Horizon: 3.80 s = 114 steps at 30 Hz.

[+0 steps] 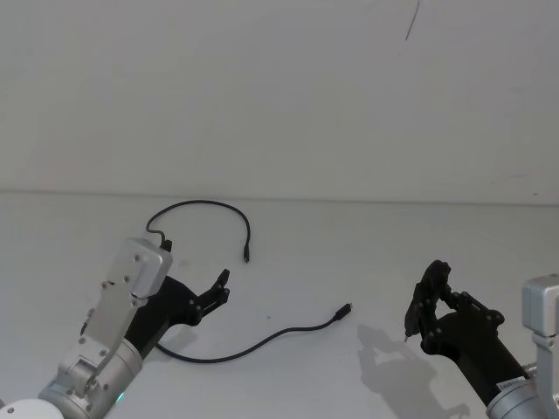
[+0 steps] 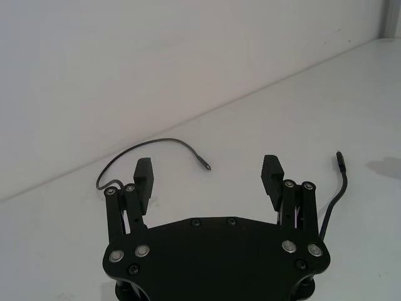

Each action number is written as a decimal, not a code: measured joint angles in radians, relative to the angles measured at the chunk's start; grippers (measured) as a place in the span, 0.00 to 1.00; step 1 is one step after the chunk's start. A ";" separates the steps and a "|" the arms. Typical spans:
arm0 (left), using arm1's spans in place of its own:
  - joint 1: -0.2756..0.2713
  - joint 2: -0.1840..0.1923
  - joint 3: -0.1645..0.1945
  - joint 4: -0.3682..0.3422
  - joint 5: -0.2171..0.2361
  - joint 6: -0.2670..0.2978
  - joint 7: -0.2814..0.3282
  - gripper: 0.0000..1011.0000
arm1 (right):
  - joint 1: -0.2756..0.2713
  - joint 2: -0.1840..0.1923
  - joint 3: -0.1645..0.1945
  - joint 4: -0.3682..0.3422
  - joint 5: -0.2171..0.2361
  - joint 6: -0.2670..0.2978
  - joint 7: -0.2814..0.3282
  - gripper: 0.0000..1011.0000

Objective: Pick up the data cable with the one hand.

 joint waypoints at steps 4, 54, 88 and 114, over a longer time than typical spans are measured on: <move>-0.008 -0.001 0.002 0.012 0.003 0.001 -0.006 0.99 | 0.000 0.000 0.000 0.000 0.000 0.000 0.000 0.27; -0.200 -0.083 0.154 0.312 0.074 0.023 -0.295 0.99 | 0.000 0.000 0.000 0.000 0.000 0.000 0.000 0.27; -0.248 -0.168 0.162 0.431 0.091 0.035 -0.320 0.40 | 0.000 0.000 0.000 0.000 0.000 0.000 0.000 0.27; -0.220 -0.145 0.134 0.355 0.094 0.022 -0.321 0.05 | 0.000 0.000 0.000 0.000 0.000 0.000 0.000 0.27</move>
